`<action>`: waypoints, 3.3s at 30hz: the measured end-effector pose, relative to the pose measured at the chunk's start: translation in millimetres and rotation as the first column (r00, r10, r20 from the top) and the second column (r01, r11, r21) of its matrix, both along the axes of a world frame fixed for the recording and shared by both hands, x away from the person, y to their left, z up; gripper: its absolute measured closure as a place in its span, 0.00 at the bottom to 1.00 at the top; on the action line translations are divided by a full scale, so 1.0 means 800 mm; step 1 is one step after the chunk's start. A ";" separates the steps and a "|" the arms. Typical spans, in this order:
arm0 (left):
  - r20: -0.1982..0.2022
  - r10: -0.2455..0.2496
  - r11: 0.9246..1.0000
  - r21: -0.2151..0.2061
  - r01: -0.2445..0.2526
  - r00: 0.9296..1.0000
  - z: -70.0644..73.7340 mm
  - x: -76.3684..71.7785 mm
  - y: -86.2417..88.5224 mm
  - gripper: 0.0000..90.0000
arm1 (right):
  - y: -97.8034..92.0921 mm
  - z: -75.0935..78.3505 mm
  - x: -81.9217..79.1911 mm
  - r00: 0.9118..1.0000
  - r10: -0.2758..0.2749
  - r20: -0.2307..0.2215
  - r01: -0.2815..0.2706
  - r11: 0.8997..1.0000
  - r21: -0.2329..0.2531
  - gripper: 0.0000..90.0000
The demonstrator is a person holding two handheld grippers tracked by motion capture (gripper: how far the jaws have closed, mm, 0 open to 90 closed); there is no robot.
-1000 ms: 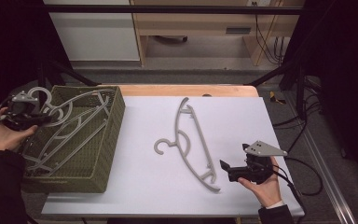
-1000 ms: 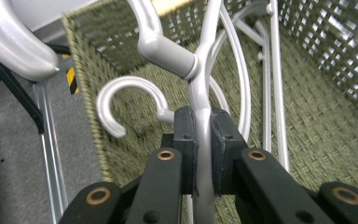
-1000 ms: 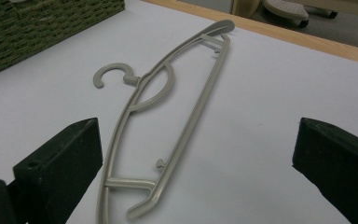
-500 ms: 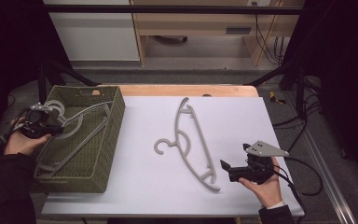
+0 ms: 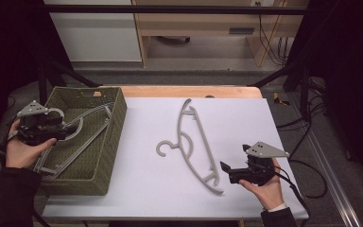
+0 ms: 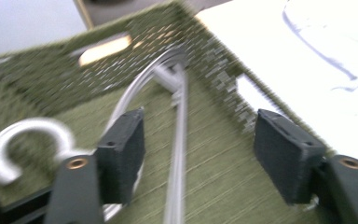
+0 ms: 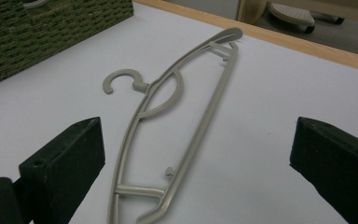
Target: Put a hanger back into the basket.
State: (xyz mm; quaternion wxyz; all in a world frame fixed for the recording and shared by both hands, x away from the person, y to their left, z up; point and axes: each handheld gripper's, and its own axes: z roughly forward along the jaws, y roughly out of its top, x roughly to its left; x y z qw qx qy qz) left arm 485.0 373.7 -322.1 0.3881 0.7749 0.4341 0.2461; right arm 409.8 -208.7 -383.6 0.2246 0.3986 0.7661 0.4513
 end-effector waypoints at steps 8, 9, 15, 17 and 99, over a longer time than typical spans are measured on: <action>0.056 -0.067 0.994 -0.082 0.072 0.996 -0.009 -0.025 -0.053 0.27 | 0.017 0.004 0.008 1.000 0.031 0.000 -0.031 0.999 -0.009 0.06; 0.058 -0.070 0.993 -0.087 0.075 0.996 -0.010 -0.027 -0.058 0.27 | 0.019 0.003 0.008 0.999 0.033 -0.005 -0.033 0.999 -0.013 0.06; 0.089 -0.103 0.986 -0.120 0.114 0.991 -0.019 -0.044 -0.103 0.21 | 0.021 0.001 0.010 0.999 0.034 -0.015 -0.035 0.999 -0.017 0.07; 0.095 -0.117 0.984 -0.121 0.128 0.989 -0.022 -0.050 -0.117 0.19 | 0.021 0.000 0.010 0.999 0.038 -0.012 -0.038 0.999 -0.011 0.07; -0.195 -0.152 0.988 -0.031 0.148 0.969 -0.194 0.006 -0.403 0.50 | -0.005 -0.011 -0.002 1.000 -0.005 -0.019 0.005 1.000 0.013 0.07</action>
